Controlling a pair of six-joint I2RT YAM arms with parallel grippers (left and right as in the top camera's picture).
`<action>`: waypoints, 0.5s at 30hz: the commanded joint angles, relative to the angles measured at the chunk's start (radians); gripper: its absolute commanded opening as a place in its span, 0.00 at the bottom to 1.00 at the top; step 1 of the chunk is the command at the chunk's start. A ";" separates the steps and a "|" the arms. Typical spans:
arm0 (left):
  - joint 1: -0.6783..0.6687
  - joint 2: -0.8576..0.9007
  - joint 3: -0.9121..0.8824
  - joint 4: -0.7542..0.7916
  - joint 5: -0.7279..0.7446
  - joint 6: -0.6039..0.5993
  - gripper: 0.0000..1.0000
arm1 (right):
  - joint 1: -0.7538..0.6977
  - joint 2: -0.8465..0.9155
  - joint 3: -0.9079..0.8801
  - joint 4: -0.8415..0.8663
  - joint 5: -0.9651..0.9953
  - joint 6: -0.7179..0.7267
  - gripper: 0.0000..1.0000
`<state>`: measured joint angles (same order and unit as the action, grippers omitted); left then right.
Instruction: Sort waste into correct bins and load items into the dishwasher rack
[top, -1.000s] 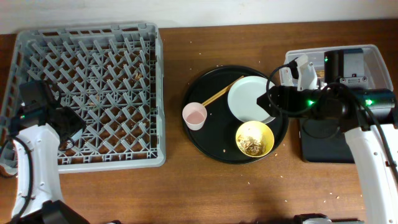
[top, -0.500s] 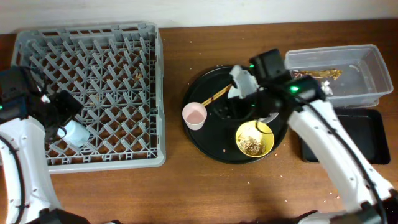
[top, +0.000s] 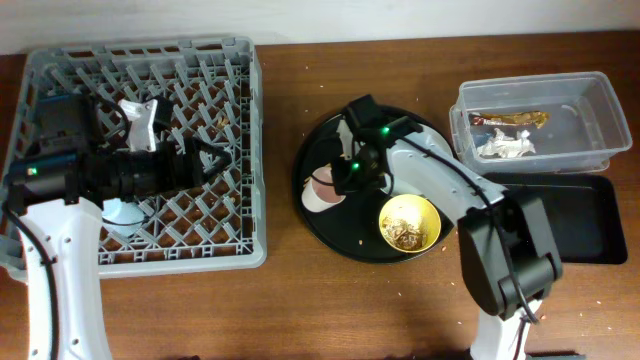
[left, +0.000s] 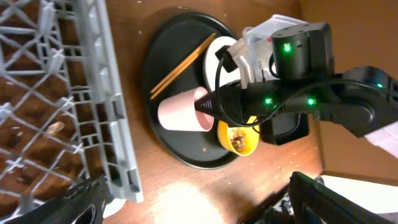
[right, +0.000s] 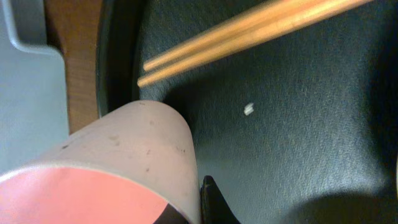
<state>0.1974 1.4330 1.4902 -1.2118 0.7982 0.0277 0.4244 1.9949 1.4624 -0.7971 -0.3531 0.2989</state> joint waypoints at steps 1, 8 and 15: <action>-0.003 -0.006 0.019 0.054 0.235 0.023 0.93 | -0.103 -0.208 0.040 -0.004 -0.355 -0.077 0.04; -0.299 -0.005 0.018 0.225 0.573 0.023 0.89 | -0.134 -0.481 0.040 0.080 -0.882 -0.243 0.04; -0.367 -0.005 0.018 0.241 0.639 0.021 0.72 | -0.072 -0.481 0.040 0.193 -0.861 -0.239 0.04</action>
<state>-0.1570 1.4322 1.4944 -0.9714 1.4082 0.0441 0.3420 1.5139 1.4960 -0.6125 -1.2217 0.0669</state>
